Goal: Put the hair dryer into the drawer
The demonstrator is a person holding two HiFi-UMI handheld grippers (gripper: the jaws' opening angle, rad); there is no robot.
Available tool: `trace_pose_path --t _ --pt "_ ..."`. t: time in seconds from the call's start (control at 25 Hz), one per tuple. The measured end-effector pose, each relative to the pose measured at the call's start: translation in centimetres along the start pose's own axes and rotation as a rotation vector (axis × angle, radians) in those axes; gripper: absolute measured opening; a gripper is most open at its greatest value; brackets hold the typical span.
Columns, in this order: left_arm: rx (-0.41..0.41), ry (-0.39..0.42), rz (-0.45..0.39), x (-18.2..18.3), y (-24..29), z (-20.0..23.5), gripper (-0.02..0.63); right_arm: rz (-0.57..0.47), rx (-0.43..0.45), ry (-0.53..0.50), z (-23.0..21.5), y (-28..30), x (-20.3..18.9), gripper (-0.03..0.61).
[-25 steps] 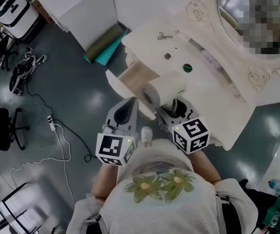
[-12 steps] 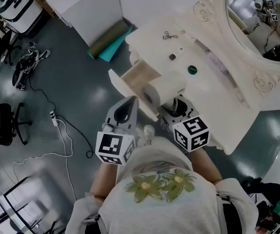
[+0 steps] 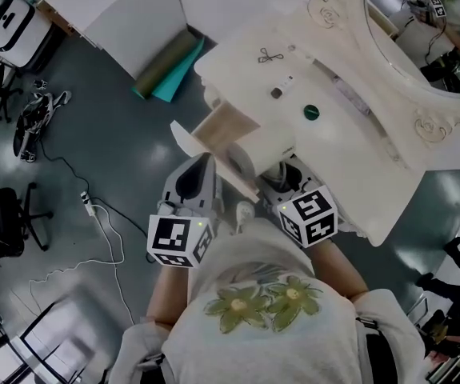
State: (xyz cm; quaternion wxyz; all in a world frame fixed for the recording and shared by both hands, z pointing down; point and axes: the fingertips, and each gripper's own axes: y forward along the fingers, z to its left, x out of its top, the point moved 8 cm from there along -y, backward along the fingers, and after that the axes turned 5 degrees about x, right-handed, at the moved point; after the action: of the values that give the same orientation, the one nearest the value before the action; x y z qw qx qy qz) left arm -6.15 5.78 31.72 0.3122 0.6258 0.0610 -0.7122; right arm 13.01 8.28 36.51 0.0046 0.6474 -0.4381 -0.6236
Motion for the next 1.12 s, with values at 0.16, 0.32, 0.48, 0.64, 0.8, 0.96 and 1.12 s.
trace_pose_path --t 0.16,0.32,0.48,0.64,0.8,0.96,1.12 --pt "-0.011 0.001 0.018 0.0 1.0 0.5 0.011 0.023 -0.007 0.004 -0.5 0.8 -0.1 0.204" --pt "-0.015 0.0 0.041 -0.5 1.6 1.2 0.011 0.042 -0.012 0.011 -0.8 2.0 -0.3 0.204" --pt "-0.019 0.002 0.057 -0.4 2.1 1.8 0.011 0.073 -0.018 0.001 -1.0 3.1 -0.3 0.204" --pt "-0.021 0.008 0.068 -0.6 2.5 2.4 0.011 0.092 -0.016 0.004 -1.2 4.0 -0.5 0.204" --pt "-0.022 0.001 0.082 -0.7 2.7 3.2 0.011 0.114 -0.016 0.008 -1.2 5.0 -0.8 0.204" --pt "-0.019 -0.004 0.087 -0.5 2.9 4.0 0.011 0.137 -0.018 0.009 -1.4 5.8 -1.0 0.204" --pt "-0.011 -0.004 0.092 -0.7 3.1 4.7 0.011 0.156 -0.022 0.015 -1.9 6.7 -1.6 0.204"
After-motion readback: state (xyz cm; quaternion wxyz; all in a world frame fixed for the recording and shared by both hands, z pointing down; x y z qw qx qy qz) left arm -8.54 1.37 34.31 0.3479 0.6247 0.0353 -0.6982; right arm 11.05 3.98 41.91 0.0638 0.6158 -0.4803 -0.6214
